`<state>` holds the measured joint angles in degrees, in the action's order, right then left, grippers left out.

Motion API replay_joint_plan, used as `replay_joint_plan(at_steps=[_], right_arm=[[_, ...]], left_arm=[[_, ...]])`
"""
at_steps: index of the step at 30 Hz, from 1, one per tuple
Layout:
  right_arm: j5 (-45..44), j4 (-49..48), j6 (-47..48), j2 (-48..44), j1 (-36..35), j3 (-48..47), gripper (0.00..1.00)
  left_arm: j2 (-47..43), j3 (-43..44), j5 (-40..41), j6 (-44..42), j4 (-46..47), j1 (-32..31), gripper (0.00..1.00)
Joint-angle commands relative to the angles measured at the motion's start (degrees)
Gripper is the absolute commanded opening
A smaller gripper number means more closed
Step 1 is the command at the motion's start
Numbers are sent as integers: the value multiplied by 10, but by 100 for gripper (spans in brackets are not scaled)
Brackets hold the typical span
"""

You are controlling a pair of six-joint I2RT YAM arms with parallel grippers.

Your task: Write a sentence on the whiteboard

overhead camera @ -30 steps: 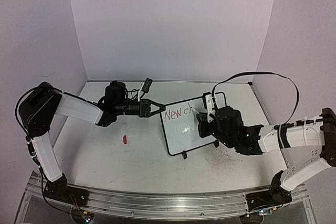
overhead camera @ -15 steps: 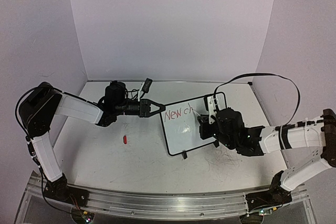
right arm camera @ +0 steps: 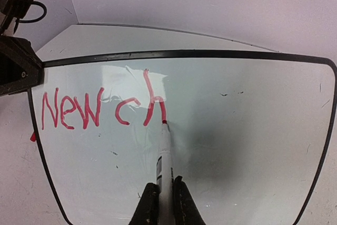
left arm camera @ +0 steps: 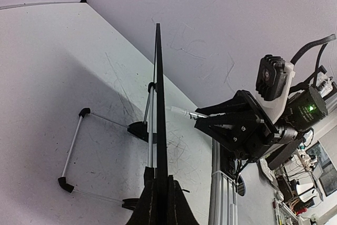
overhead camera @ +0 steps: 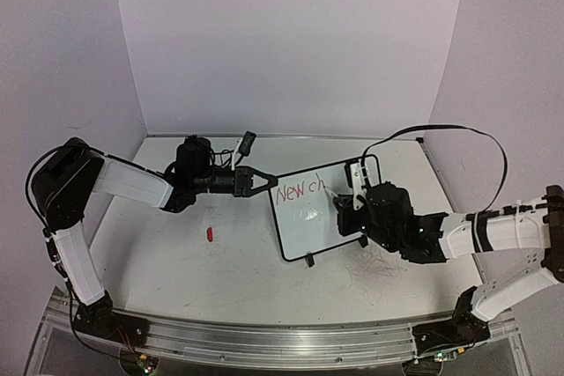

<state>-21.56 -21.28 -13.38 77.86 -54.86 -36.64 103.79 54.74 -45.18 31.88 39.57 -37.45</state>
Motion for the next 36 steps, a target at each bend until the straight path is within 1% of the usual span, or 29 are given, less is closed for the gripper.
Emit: replay_joint_plan(at_steps=[1, 6, 23, 36], right_arm=[[0, -2, 0, -34, 10, -13, 0], [6, -12, -1, -31, 25, -7, 0], [8, -28, 21, 4, 30, -17, 0], [39, -24, 28, 6, 30, -12, 0]], left_arm=[[2, 10, -20, 10, -21, -2, 0], [0, 9, -22, 10, -21, -2, 0], [0, 10, -23, 10, -21, -2, 0], [0, 11, -23, 10, -21, -3, 0]])
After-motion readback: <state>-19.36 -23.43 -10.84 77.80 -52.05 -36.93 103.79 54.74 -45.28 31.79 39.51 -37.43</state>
